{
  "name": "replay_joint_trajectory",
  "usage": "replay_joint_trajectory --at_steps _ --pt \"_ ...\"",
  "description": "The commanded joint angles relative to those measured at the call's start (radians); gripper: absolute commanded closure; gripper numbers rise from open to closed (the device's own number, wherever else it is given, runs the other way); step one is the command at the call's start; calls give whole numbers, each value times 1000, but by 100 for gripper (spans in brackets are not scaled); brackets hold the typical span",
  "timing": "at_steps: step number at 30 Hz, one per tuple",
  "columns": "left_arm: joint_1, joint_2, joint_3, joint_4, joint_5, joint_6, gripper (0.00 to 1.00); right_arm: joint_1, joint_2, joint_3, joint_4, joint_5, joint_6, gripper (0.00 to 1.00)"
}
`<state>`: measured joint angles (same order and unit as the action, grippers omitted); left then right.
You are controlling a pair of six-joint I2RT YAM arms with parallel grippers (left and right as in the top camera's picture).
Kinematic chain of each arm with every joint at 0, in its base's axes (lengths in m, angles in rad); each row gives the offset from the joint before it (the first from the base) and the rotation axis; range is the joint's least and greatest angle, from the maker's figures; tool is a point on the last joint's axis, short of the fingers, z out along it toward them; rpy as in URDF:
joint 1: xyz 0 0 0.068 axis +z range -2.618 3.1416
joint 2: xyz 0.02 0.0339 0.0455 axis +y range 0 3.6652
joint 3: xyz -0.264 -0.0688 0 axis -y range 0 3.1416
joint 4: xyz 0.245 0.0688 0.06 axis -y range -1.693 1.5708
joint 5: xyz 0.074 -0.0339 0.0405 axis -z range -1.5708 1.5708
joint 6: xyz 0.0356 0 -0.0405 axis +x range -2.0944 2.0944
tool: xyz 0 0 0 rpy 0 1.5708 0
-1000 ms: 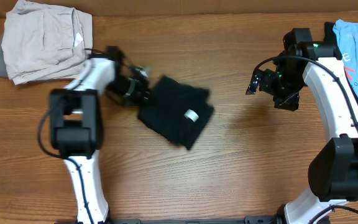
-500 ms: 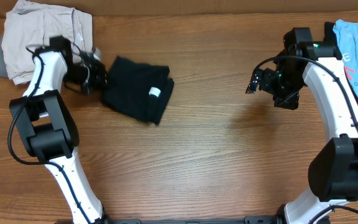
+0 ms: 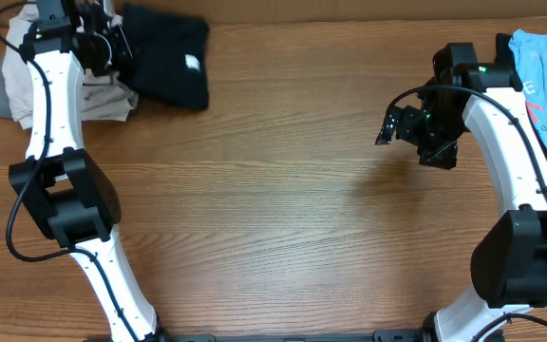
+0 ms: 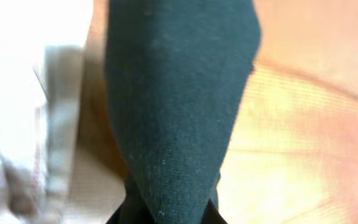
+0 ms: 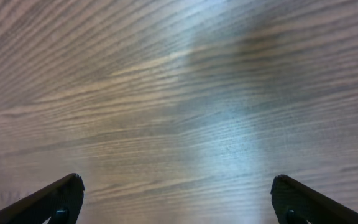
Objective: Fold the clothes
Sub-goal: 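Carry the folded shirt to the back-left stack and place it on top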
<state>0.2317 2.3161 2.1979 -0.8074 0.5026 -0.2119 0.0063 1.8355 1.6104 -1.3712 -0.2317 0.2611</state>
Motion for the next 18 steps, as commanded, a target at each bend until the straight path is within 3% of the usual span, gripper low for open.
replay_joint_trajectory --at_steps 1,12,18 --pt "10 6 28 68 -68 -47 96 -2 -16 14 -20 1 -8 0" --pt "71 6 29 120 -228 -16 96 -2 -16 14 -74 41 -7 0" --pt "142 6 31 117 -229 23 96 -2 -16 14 -76 40 -7 0"
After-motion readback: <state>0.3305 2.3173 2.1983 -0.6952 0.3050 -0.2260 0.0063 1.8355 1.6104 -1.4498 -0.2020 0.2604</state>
